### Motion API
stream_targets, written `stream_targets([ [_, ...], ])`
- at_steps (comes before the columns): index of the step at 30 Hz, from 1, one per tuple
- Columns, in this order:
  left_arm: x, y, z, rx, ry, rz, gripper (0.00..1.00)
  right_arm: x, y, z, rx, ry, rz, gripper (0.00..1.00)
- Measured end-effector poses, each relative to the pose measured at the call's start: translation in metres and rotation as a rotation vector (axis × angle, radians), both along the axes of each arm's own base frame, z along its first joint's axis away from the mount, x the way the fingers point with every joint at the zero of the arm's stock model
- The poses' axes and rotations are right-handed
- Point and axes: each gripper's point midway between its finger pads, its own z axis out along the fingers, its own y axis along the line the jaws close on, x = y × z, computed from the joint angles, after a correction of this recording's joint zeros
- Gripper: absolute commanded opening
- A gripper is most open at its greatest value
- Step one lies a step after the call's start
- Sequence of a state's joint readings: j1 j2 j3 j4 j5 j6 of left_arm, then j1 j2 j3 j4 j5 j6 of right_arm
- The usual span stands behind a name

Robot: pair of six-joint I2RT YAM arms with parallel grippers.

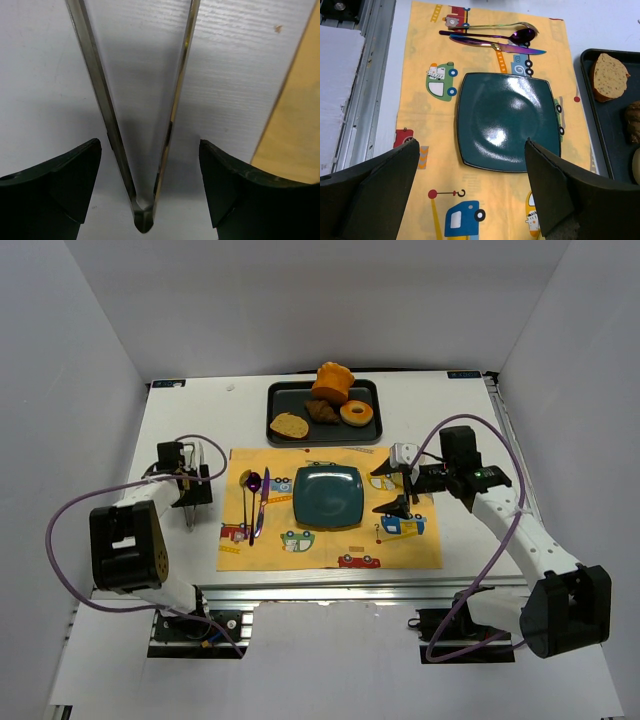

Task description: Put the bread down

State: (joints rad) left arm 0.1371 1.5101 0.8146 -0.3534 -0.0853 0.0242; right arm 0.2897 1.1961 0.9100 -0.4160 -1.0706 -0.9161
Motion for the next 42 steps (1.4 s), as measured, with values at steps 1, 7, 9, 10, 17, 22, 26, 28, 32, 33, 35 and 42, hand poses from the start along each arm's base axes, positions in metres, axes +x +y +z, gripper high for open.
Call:
stream_targets([
  [1, -0.001, 0.002, -0.006, 0.001, 0.016, -0.005, 0.86, 0.0, 0.0, 0.0, -0.001, -0.003, -0.002, 0.89],
  [7, 0.011, 0.014, -0.015, -0.004, 0.008, -0.014, 0.76, -0.001, -0.002, -0.002, -0.008, -0.001, -0.012, 0.89],
  [9, 0.019, 0.016, -0.015, -0.014, -0.005, -0.016, 0.73, -0.001, -0.002, -0.002, -0.009, 0.001, -0.013, 0.89],
  [10, 0.023, 0.017, -0.016, -0.02, -0.013, -0.017, 0.67, 0.0, -0.002, -0.002, -0.009, 0.0, -0.014, 0.89],
  [17, 0.042, 0.018, -0.017, -0.065, -0.068, -0.02, 0.21, 0.001, -0.003, -0.003, -0.017, -0.002, -0.023, 0.9],
  [22, 0.042, 0.016, -0.016, -0.084, -0.082, -0.018, 0.08, 0.002, -0.004, -0.002, -0.024, -0.015, -0.034, 0.89],
  [26, 0.038, -0.002, -0.008, -0.202, -0.089, -0.004, 0.05, 0.001, -0.005, 0.001, -0.023, -0.031, -0.038, 0.89],
  [28, 0.044, -0.02, 0.008, -0.286, -0.133, 0.003, 0.05, 0.0, -0.006, 0.002, -0.022, -0.035, -0.039, 0.89],
  [32, 0.071, -0.075, 0.067, -0.429, -0.27, -0.08, 0.09, -0.001, -0.006, 0.001, -0.022, -0.033, -0.042, 0.89],
  [33, 0.078, -0.092, 0.085, -0.46, -0.308, -0.116, 0.11, -0.001, -0.006, 0.001, -0.021, -0.033, -0.043, 0.89],
  [35, 0.09, -0.125, 0.115, -0.529, -0.374, -0.172, 0.14, -0.002, -0.006, 0.002, -0.018, -0.037, -0.043, 0.89],
  [42, 0.103, -0.207, 0.153, -0.796, -0.382, -0.215, 0.25, -0.004, -0.007, 0.003, -0.013, -0.051, -0.044, 0.89],
])
